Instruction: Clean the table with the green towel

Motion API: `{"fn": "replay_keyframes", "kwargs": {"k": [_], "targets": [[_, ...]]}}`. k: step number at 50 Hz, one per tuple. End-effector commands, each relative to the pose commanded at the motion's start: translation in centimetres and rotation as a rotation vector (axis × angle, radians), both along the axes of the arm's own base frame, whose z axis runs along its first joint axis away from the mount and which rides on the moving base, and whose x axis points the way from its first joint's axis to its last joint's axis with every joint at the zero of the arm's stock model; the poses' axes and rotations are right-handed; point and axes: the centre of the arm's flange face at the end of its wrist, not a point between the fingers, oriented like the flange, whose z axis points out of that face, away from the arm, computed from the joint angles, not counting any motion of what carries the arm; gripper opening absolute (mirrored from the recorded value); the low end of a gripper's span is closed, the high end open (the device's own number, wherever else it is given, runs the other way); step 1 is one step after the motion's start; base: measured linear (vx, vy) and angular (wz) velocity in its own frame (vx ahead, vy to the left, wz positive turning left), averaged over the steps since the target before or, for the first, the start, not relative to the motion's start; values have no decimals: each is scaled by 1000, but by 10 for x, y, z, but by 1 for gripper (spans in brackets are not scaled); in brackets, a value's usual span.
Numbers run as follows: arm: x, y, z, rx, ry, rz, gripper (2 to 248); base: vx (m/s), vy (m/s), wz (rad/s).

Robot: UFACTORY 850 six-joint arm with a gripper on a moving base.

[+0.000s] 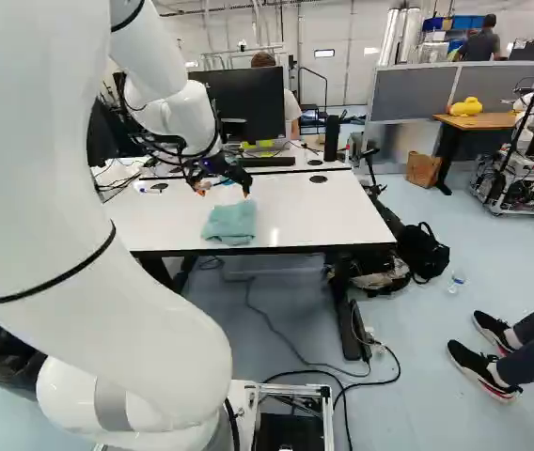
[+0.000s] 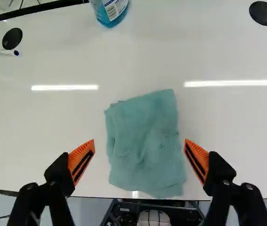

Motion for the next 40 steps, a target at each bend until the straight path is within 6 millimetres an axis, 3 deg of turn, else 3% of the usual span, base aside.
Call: {"fn": "replay_keyframes", "kwargs": {"k": [40], "targets": [[-53,19,-2,1,-4,58,247,0,0,0]]}}
